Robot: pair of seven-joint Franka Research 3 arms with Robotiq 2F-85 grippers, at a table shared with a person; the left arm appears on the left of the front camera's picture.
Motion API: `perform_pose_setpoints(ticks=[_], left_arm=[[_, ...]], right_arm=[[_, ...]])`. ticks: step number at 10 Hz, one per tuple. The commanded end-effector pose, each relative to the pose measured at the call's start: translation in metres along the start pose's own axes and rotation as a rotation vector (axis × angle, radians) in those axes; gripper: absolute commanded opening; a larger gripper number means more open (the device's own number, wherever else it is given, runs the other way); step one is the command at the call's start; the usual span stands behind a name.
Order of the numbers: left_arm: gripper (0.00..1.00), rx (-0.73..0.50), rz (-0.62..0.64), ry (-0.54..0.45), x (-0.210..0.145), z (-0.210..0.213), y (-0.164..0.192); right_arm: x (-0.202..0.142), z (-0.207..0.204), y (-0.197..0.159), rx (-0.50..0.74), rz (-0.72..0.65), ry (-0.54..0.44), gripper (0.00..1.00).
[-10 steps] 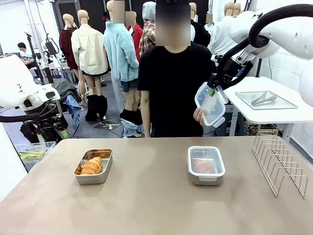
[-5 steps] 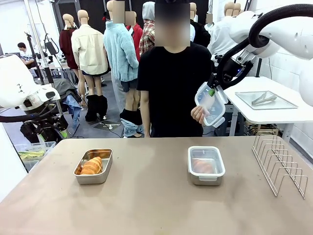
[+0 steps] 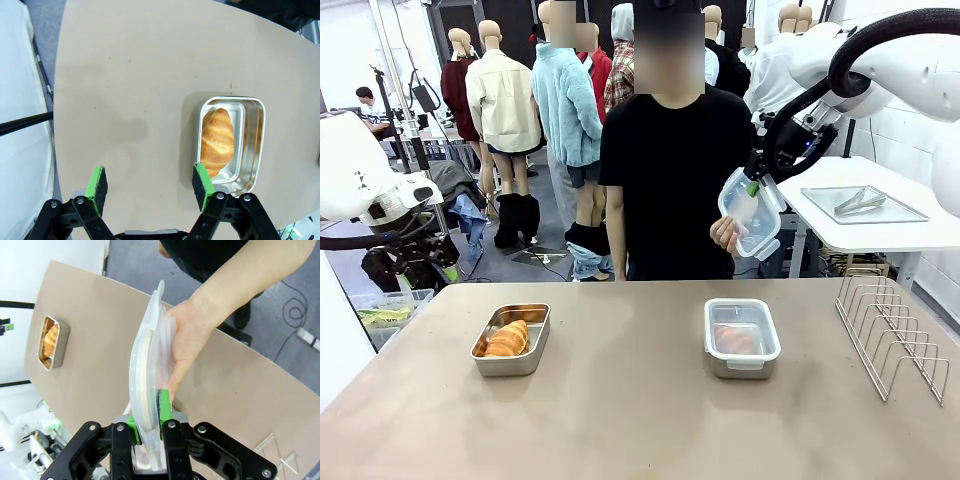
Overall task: Place the bread in airtight containers.
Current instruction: Release when the human grabs the Airtight Container lid.
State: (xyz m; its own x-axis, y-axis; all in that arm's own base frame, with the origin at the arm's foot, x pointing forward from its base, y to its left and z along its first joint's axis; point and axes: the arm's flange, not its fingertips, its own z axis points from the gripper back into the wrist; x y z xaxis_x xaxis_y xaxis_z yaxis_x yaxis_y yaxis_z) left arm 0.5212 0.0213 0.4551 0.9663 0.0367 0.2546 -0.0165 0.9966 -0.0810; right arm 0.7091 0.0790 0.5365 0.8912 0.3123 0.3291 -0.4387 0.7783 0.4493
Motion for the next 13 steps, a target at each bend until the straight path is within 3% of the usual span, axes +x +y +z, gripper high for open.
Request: perform_pose_setpoints(ticks=[1, 4, 5, 9, 13], left_arm=[[0.88, 0.002, 0.001, -0.004, 0.0, 0.002, 0.001], [0.88, 0.002, 0.001, -0.004, 0.0, 0.002, 0.001], [0.88, 0.002, 0.001, -0.004, 0.0, 0.002, 0.001], [0.88, 0.002, 0.001, -0.004, 0.0, 0.002, 0.001], [0.88, 0.002, 0.001, -0.004, 0.0, 0.002, 0.001]], right_arm=[[-0.003, 0.004, 0.003, -0.023, 0.043, 0.02, 0.28], [-0.021, 0.024, 0.013, -0.068, 0.175, 0.09, 0.85], [-0.032, 0.034, 0.017, -0.09, 0.194, 0.116, 1.0], [-0.096, 0.061, 0.007, -0.259, 0.35, 0.29, 1.0], [-0.181, 0.06, 0.0, -0.384, 0.343, 0.24, 1.0]])
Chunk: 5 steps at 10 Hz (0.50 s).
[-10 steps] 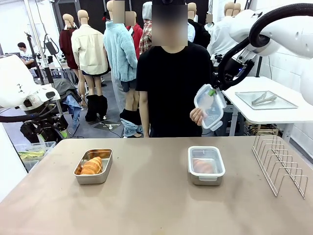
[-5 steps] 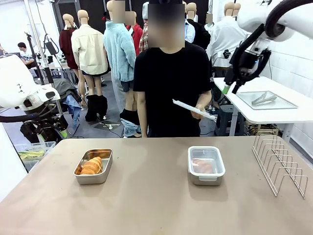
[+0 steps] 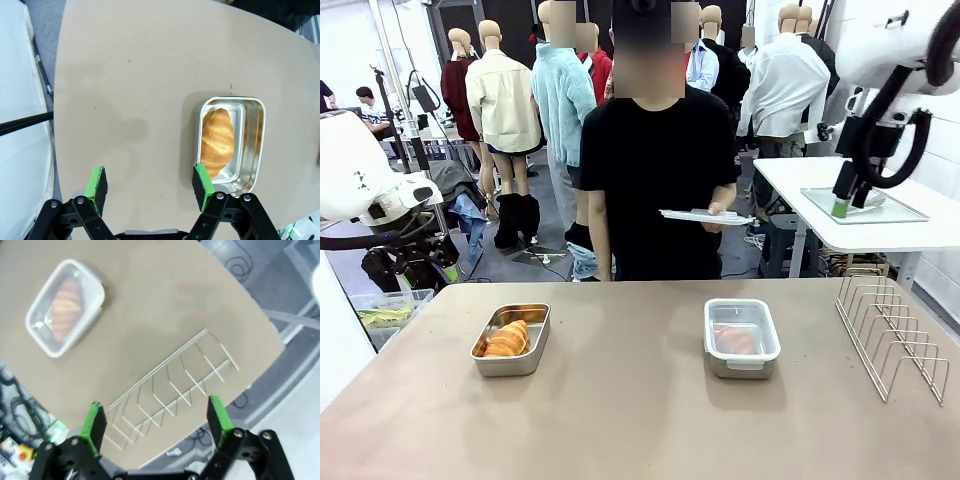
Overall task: Place the bread in airtight containers.
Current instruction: Release when the human grabs the Airtight Container lid.
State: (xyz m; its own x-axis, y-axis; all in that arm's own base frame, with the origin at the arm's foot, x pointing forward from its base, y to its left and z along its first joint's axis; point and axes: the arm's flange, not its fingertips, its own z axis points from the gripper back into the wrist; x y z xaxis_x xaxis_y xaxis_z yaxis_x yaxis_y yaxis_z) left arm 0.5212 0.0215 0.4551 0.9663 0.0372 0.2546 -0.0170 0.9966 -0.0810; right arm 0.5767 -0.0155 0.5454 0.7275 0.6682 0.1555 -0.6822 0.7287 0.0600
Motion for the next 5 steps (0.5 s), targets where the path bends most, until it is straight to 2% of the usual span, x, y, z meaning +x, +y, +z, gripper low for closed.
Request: perform_pose_setpoints(ticks=[1, 3, 5], left_arm=[[0.88, 0.002, 0.001, -0.004, 0.0, 0.002, 0.001], [0.88, 0.002, 0.001, -0.004, 0.0, 0.002, 0.001], [0.88, 0.002, 0.001, -0.004, 0.0, 0.002, 0.001]], right_arm=[[-0.039, -0.02, 0.036, -0.075, 0.002, -0.036, 1.0], [-0.06, -0.026, 0.045, -0.121, -0.027, -0.068, 1.0], [-0.07, -0.027, 0.044, -0.104, -0.038, -0.109, 1.0]])
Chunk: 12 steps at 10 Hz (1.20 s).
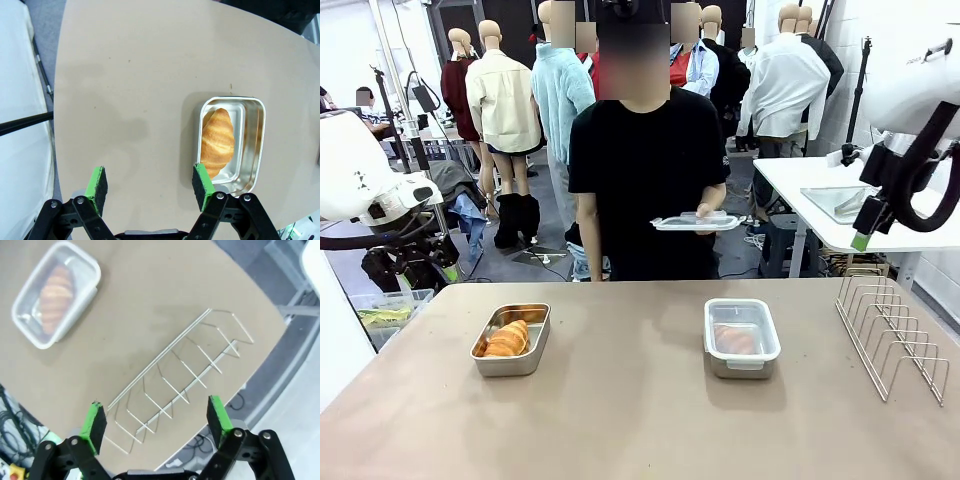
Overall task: Place the bread in airtight containers.
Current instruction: Release when the human grabs the Airtight Container lid.
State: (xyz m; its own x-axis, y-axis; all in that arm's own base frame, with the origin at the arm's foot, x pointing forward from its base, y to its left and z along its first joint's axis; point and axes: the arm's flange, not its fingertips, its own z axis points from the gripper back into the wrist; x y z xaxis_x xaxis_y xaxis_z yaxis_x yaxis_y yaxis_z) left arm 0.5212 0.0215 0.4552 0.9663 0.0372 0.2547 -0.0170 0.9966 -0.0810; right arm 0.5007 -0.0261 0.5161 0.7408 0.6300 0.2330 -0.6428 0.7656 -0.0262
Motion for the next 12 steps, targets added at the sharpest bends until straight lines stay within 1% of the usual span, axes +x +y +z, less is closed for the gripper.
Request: perform_pose_setpoints(ticks=[1, 2, 12], left_arm=[[0.88, 0.002, 0.001, -0.004, -0.0001, 0.002, 0.0006], [0.88, 0.002, 0.001, -0.004, -0.0001, 0.002, 0.0006], [0.88, 0.002, 0.001, -0.004, -0.0001, 0.002, 0.0006]], right_arm=[[-0.0049, -0.005, 0.0011, -0.004, 0.001, -0.037, 1.0], [0.0, 0.0, 0.0, 0.0, 0.0, 0.0, 1.0], [0.0, 0.0, 0.0, 0.0, 0.0, 0.0, 1.0]])
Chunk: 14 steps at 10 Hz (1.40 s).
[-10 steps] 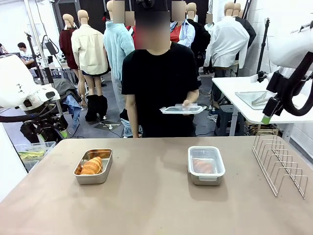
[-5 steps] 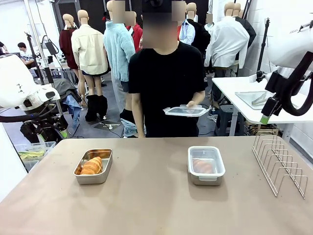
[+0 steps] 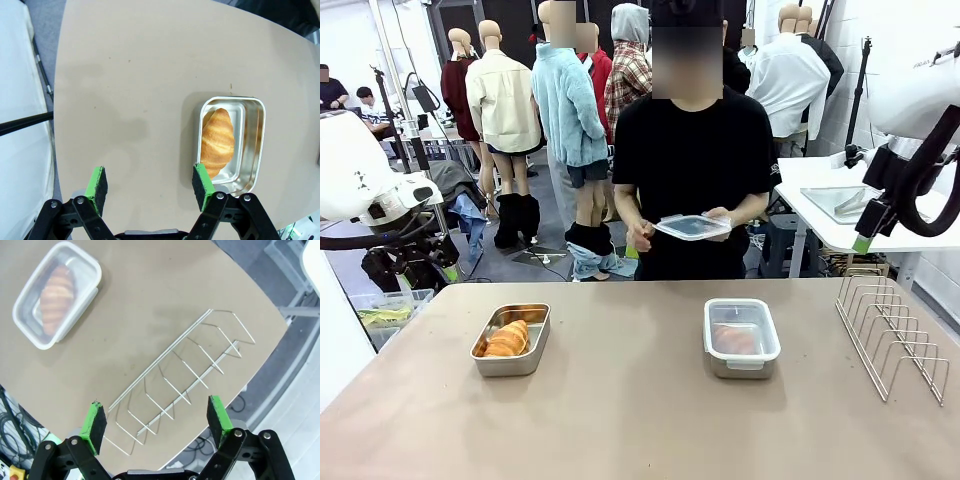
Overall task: Place the bread in airtight containers.
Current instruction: Release when the human grabs the Airtight Container lid.
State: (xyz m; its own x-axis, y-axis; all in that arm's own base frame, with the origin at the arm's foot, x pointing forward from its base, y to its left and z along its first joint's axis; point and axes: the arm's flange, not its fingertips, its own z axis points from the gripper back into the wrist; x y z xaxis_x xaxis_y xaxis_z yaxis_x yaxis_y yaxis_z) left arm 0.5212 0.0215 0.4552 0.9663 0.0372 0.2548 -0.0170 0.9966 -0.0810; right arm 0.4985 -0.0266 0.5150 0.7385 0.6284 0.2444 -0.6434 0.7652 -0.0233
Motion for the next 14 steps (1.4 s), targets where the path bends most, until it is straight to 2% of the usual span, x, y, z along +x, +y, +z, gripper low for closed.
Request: perform_pose_setpoints(ticks=[1, 14], left_arm=[[0.88, 0.002, 0.001, -0.004, -0.0001, 0.0019, 0.0006], [0.88, 0.002, 0.001, -0.004, -0.0001, 0.0019, 0.0006]], right_arm=[[0.0022, 0.0005, -0.0011, -0.003, 0.0, 0.012, 1.0], [0.0022, 0.0005, -0.0011, -0.003, 0.0, 0.012, 1.0]])
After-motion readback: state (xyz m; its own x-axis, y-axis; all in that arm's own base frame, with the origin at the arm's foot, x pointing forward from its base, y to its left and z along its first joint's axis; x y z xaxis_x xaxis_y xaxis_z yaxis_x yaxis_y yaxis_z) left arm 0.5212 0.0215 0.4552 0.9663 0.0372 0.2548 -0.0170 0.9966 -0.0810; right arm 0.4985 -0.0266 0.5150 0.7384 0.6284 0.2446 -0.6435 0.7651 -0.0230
